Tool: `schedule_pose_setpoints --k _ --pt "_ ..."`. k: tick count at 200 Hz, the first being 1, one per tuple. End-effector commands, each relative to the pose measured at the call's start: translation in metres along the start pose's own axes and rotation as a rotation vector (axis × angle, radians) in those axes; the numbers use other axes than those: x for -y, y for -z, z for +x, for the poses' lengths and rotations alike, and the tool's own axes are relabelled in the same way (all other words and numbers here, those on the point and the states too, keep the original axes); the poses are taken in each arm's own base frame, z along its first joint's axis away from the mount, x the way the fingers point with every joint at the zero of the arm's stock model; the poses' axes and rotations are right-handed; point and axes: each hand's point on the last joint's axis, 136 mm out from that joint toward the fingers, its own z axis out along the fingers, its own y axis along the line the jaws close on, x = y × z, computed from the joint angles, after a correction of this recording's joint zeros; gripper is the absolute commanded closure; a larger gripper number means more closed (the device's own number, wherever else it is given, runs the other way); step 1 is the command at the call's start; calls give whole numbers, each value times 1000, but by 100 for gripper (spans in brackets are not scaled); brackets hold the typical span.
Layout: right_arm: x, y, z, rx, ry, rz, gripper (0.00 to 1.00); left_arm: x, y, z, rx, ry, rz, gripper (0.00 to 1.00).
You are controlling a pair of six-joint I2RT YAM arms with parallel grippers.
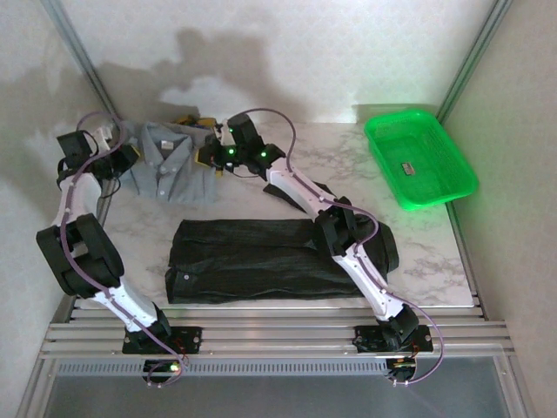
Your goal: Fold and stack the long sleeve shirts
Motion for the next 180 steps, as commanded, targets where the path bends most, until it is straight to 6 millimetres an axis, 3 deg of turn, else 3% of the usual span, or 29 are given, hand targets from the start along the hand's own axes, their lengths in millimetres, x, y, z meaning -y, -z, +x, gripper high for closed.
schedule_pose_setpoints --k 1,31,55,109,148,180 --pt "-32 32 -43 115 50 -66 100 35 21 -38 106 -29 69 100" --pt "-24 44 -83 237 6 -118 100 43 19 -62 166 -9 102 100" --pt "-13 49 -94 241 -29 -144 99 43 9 -57 134 -7 107 100" --pt "14 28 -70 158 -99 -115 98 10 -1 -25 57 21 21 100" --pt "35 19 -51 85 -151 -67 98 -31 1 -1 5 87 -122 100" --pt "64 3 -20 10 -194 12 97 -77 6 42 -83 170 -300 100"
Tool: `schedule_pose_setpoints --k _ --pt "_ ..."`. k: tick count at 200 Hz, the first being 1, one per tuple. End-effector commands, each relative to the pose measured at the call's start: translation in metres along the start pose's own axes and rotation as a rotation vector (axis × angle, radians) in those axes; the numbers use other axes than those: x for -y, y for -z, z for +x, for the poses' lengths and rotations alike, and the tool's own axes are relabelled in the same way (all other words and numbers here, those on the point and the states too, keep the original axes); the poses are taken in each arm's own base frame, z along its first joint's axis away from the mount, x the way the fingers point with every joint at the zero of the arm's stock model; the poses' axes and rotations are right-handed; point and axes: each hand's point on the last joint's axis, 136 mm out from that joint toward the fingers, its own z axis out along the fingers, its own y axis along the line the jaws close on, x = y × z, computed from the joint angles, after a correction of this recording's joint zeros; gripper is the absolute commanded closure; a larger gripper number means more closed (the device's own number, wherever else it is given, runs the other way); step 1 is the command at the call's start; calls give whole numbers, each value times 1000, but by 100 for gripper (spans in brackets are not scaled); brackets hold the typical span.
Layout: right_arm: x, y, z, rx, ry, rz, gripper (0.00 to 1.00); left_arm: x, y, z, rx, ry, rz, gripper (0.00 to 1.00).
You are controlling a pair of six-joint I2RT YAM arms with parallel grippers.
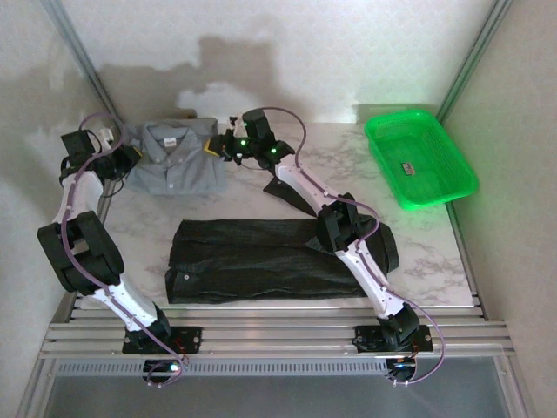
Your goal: Fold and stack the long sleeve shirts
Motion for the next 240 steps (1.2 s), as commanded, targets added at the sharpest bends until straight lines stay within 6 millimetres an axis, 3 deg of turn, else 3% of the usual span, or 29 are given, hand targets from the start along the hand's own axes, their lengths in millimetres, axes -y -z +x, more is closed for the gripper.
schedule_pose_setpoints --k 1,33,64,87,96,111,122,149,174,189,205,211,240 --pt "36 -3 6 -16 -42 75 97 -64 10 21 -28 70 -236 100" --pt "82 -16 30 -65 -102 186 96 -108 6 63 -102 131 -376 100" --pt "122 -19 36 -48 -130 289 90 -131 -6 80 -110 171 -414 100" --pt "129 -21 30 -26 -126 293 73 -134 -15 78 -106 178 -403 100" --pt "128 -19 28 -28 -123 295 58 -131 -17 75 -106 176 -385 100" --pt "126 -8 28 -42 -107 331 39 -126 -18 72 -108 166 -365 100" --pt "127 5 34 -69 -75 393 32 -123 -18 73 -118 154 -355 100" --pt "127 35 60 -145 -37 469 29 -122 -16 84 -148 140 -340 100" --pt "131 41 101 -240 -43 461 29 -120 -16 92 -161 146 -317 100" --pt "133 36 122 -288 -25 461 29 -120 -17 94 -164 153 -312 100" --pt "128 26 125 -299 -5 418 29 -118 -18 94 -165 150 -306 100" --pt "121 14 139 -329 14 401 29 -118 -18 94 -165 152 -305 100" --pt "120 -11 147 -369 23 367 30 -116 -18 94 -167 150 -299 100"
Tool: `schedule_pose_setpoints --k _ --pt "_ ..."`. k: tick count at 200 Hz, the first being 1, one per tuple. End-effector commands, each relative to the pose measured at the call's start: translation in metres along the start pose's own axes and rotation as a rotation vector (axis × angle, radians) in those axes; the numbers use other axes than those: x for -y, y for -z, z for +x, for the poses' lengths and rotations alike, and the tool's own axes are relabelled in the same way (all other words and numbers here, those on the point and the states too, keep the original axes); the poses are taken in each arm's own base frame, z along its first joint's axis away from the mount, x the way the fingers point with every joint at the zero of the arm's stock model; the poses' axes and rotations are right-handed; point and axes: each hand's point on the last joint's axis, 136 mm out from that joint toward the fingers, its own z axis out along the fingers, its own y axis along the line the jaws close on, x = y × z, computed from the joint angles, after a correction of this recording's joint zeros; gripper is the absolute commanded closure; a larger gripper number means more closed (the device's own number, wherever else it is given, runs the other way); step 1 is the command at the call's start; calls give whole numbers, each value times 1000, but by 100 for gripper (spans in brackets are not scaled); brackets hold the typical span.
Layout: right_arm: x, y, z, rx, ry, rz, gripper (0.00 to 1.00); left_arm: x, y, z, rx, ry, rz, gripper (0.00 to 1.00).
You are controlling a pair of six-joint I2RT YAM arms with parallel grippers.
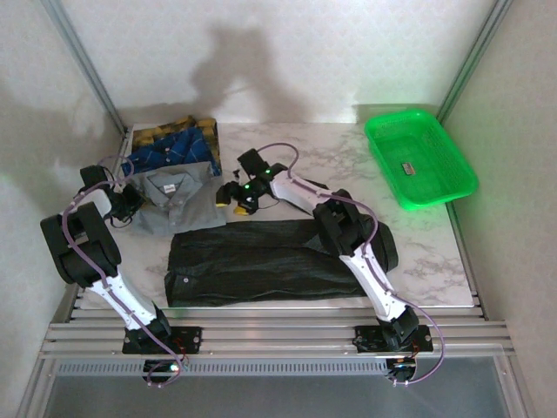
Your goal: Fold and stack the long sleeve shirts
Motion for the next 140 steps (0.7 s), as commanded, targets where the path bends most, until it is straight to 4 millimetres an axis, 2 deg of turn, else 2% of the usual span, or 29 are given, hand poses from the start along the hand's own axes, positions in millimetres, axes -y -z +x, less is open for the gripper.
schedule_pose_setpoints --k 1,28,43,53,63,76,92,112,140 --pt "-20 -22 9 -49 64 -60 30 1 6 4 -7 -10 14 100" --pt "-34 -33 1 -44 73 -117 31 2 7 5 -5 -8 19 99" --pt "-34 -39 1 -59 65 -119 34 2 8 6 -5 -6 21 99" --pt "-33 -40 1 -66 54 -114 41 4 10 6 -1 -7 27 97" --pt "-33 -41 1 -67 50 -114 55 4 11 6 4 -4 26 94" --pt "-35 -37 -1 -56 55 -116 73 3 14 5 12 1 17 81" --pt "-41 -29 -4 -38 65 -117 85 2 19 5 23 10 11 62" --pt "-49 -18 -7 -16 83 -121 89 -5 27 5 37 31 -25 41" --pt "-56 -13 -9 -10 90 -137 91 -31 33 19 -5 88 -111 36"
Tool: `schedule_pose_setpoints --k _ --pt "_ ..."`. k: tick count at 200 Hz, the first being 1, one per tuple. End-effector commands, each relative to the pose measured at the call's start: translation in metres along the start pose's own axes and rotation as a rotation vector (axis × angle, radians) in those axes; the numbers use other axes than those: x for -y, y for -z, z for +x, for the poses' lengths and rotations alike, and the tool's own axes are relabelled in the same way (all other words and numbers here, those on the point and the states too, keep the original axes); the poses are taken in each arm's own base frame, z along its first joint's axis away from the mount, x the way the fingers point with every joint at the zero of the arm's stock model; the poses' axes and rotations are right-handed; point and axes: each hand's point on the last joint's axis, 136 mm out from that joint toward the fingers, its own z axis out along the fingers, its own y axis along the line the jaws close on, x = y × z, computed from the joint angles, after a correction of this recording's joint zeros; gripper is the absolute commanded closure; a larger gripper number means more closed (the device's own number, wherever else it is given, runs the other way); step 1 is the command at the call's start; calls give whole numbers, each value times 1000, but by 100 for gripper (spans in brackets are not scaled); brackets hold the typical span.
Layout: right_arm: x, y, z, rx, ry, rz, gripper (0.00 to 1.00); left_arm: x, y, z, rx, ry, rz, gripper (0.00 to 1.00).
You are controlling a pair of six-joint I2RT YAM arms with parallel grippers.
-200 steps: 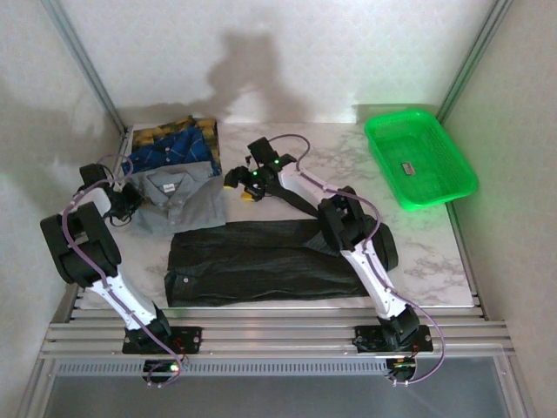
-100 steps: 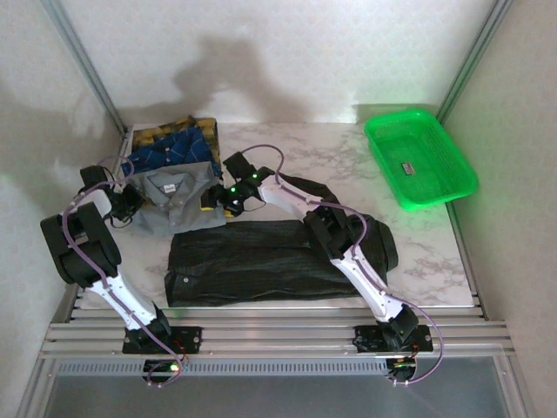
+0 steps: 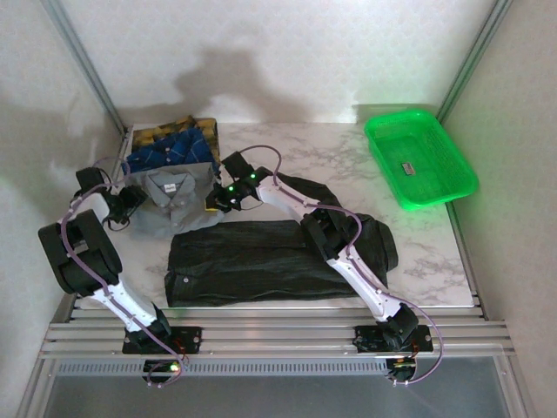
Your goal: Fold and stack the long sleeve shirts
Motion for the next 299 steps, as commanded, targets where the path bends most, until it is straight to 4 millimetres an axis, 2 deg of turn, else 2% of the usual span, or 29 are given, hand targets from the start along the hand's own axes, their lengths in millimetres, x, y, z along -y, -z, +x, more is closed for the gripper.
schedule_pose_setpoints --k 1,25,50,74,91,106,118,129,148,177,194,239,257,282,299 --pt "-28 22 -6 26 35 -38 91 -26 12 15 -35 59 -91 36" --pt "-24 21 -6 19 27 -34 91 -29 16 28 -50 78 -71 35" --pt "-23 19 -6 13 24 -39 91 -17 12 39 -74 83 29 34" --pt "-24 19 -8 14 23 -48 91 -1 2 39 -79 78 125 36" --pt "-23 20 -9 13 19 -50 91 7 -5 39 -94 50 145 44" --pt "-23 19 -9 11 20 -52 92 5 -12 43 -120 38 123 61" --pt "-26 21 -10 13 22 -58 93 4 -9 40 -108 33 118 75" --pt "-32 24 -10 12 27 -70 94 7 -3 38 -97 23 115 85" --pt "-52 35 -12 18 49 -111 96 11 15 33 -82 -7 84 93" --pt "-92 65 -12 44 124 -167 100 24 53 23 3 -26 72 96" --pt "-110 82 -14 61 156 -198 100 29 66 19 43 -18 80 96" --pt "-131 97 -13 66 157 -246 100 37 70 13 60 1 110 98" --pt "-143 107 -15 83 186 -266 100 49 84 2 101 -7 139 99" --pt "-163 121 -14 102 223 -300 100 73 115 -14 176 -32 199 99" --pt "-176 131 -15 121 251 -330 100 84 126 -20 192 -39 214 100"
